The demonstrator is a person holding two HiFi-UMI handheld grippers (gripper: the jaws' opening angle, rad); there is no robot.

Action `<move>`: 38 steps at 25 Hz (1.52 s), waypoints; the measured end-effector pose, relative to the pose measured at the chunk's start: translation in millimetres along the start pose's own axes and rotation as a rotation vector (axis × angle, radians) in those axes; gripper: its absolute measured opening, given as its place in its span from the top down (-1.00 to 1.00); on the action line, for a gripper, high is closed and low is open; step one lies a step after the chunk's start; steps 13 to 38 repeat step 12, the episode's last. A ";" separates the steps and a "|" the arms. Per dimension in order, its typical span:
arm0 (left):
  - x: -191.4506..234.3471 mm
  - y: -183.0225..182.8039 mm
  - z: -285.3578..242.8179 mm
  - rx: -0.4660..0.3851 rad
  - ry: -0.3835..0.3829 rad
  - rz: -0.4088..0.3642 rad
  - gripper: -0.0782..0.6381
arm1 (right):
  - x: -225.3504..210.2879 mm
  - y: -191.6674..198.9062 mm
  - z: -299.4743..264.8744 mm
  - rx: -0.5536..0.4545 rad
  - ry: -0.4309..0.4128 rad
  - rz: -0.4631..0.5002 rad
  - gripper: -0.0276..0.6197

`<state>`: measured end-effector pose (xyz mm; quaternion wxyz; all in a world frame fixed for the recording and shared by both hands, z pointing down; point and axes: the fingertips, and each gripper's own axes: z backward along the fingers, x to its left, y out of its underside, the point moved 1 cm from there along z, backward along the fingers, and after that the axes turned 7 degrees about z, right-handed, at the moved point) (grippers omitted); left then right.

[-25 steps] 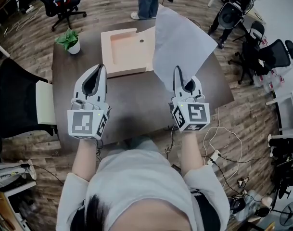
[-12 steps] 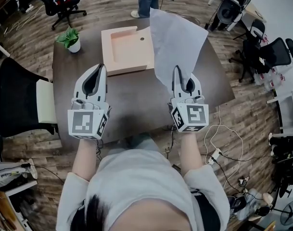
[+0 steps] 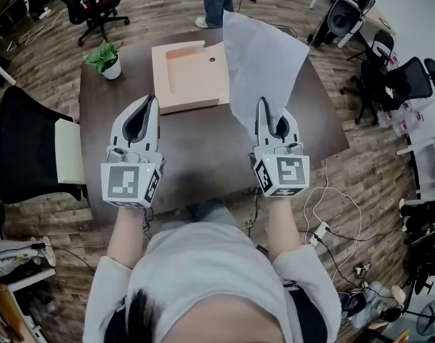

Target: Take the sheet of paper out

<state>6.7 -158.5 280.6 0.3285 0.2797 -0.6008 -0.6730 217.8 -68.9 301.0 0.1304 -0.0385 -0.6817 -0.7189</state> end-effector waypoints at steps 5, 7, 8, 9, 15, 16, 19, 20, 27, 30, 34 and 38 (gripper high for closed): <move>2.7 1.1 0.0 0.001 -0.003 0.001 0.76 | 0.4 -0.6 -2.1 -0.005 0.003 -0.001 0.87; 4.3 1.9 -0.1 0.003 -0.004 0.001 0.76 | 1.1 -1.0 -3.4 -0.007 0.004 -0.002 0.87; 5.3 2.0 -0.3 0.004 -0.005 0.001 0.76 | 1.5 -1.4 -4.4 -0.009 0.004 -0.003 0.87; 6.5 2.1 -0.5 0.005 -0.005 0.002 0.76 | 2.0 -1.8 -5.4 -0.009 0.005 -0.003 0.87; 10.4 2.4 -0.5 0.007 -0.008 0.004 0.76 | 3.9 -2.7 -8.6 -0.010 0.006 -0.004 0.87; 10.4 2.4 -0.5 0.007 -0.008 0.004 0.76 | 3.9 -2.7 -8.6 -0.010 0.006 -0.004 0.87; 10.4 2.4 -0.5 0.007 -0.008 0.004 0.76 | 3.9 -2.7 -8.6 -0.010 0.006 -0.004 0.87; 10.4 2.4 -0.5 0.007 -0.008 0.004 0.76 | 3.9 -2.7 -8.6 -0.010 0.006 -0.004 0.87; 10.4 2.4 -0.5 0.007 -0.008 0.004 0.76 | 3.9 -2.7 -8.6 -0.010 0.006 -0.004 0.87; 10.4 2.4 -0.5 0.007 -0.008 0.004 0.76 | 3.9 -2.7 -8.6 -0.010 0.006 -0.004 0.87; 10.4 2.4 -0.5 0.007 -0.008 0.004 0.76 | 3.9 -2.7 -8.6 -0.010 0.006 -0.004 0.87; 10.4 2.4 -0.5 0.007 -0.008 0.004 0.76 | 3.9 -2.7 -8.6 -0.010 0.006 -0.004 0.87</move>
